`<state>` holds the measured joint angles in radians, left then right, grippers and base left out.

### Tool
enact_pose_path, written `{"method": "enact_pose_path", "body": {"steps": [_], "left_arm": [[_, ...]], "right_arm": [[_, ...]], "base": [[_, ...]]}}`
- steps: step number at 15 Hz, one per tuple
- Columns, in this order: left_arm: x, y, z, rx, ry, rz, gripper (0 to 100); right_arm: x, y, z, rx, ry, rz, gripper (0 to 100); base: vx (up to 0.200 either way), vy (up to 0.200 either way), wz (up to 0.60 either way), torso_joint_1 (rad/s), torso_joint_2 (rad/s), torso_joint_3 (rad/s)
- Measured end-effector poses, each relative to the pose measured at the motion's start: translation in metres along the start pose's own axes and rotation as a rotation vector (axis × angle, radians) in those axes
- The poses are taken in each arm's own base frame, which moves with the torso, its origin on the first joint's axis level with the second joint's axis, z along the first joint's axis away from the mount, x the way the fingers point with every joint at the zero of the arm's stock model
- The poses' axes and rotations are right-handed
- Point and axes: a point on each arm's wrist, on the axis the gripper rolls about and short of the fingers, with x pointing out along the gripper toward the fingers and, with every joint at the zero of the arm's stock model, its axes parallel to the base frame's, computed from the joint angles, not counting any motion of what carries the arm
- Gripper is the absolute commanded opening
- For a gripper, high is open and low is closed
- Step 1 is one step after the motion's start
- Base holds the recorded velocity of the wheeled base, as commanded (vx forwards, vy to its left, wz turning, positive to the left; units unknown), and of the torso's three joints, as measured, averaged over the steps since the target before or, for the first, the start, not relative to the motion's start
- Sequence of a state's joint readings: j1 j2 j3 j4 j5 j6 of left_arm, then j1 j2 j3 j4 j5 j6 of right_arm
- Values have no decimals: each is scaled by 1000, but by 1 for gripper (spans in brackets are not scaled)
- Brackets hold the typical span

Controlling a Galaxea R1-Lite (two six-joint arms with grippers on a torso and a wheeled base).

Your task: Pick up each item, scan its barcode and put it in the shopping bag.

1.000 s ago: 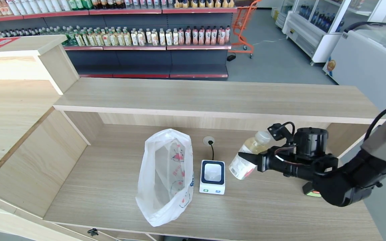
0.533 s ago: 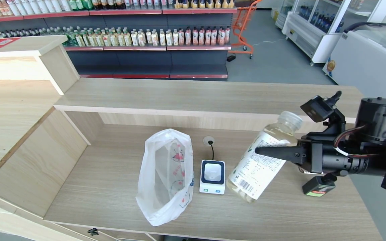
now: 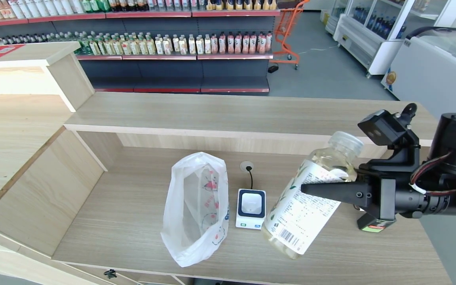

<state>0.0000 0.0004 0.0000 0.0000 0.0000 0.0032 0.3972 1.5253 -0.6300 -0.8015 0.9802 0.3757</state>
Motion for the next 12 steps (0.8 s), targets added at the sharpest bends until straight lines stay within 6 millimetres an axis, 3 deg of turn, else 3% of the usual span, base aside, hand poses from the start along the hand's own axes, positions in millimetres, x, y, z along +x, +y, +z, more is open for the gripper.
{"method": "enact_pose_path", "body": {"steps": [8, 10, 12], "left_arm": [[0, 0, 0, 0, 0, 0, 100], [0, 0, 0, 0, 0, 0, 100], [0, 0, 0, 0, 0, -1, 100]], "right_arm": [[3, -6, -4, -34, 12, -6, 0], [3, -9, -5, -93, 12, -23, 0], [4, -19, -7, -272, 3, -146, 0]], "base": [[0, 0, 0, 0, 0, 0], [0, 0, 0, 0, 0, 0], [0, 0, 0, 0, 0, 0]]}}
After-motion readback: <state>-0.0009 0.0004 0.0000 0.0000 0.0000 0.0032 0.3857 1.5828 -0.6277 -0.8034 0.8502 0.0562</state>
